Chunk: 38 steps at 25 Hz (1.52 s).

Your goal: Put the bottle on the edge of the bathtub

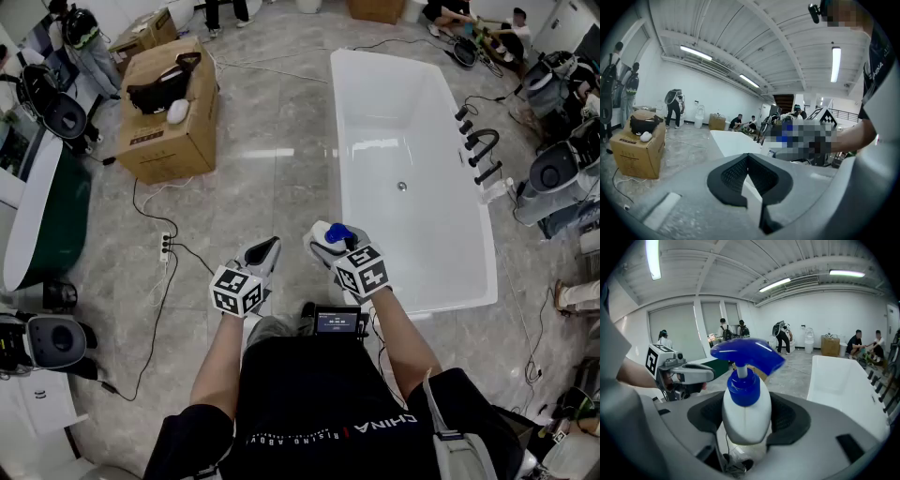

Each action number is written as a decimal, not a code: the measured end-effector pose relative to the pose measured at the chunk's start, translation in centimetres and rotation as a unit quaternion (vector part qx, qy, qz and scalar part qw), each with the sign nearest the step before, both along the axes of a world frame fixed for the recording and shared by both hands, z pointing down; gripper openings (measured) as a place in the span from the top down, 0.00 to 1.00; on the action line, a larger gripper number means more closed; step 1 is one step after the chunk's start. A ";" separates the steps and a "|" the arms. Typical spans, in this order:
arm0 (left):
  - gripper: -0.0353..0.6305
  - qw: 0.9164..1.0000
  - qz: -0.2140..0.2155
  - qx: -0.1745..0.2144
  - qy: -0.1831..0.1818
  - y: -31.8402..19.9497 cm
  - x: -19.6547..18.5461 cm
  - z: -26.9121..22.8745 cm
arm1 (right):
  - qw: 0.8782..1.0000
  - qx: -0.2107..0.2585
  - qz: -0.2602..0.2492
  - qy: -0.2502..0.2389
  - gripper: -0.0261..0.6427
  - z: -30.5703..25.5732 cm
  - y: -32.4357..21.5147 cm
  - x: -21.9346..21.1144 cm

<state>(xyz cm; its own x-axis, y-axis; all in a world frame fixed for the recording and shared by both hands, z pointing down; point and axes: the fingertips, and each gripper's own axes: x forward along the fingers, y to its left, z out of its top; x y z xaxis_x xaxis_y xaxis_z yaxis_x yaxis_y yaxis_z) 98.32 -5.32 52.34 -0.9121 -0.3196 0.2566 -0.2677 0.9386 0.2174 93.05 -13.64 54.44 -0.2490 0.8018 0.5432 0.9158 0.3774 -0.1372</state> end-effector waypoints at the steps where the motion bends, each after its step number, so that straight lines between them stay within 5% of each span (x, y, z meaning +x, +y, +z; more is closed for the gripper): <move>1: 0.93 1.000 0.002 0.000 0.001 0.4 -0.2 0.0 | 1.000 0.000 0.003 0.001 0.55 -0.1 0.3 -0.2; 23: 0.93 0.996 0.094 0.009 -0.001 9.9 -5.5 -0.9 | 0.997 -0.002 0.080 -0.004 0.55 -2.0 10.3 -3.9; 38: 0.93 0.994 0.111 0.015 0.004 14.0 -9.0 0.4 | 0.995 0.006 0.097 0.006 0.55 -0.6 14.0 -7.3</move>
<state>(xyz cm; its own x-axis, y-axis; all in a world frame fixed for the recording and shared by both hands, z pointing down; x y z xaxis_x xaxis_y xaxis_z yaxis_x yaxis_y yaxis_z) 89.35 8.66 52.71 -0.8163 -0.5204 0.2507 -0.4655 0.8496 0.2477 85.72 0.34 53.89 -0.3928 0.7324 0.5562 0.8234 0.5494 -0.1419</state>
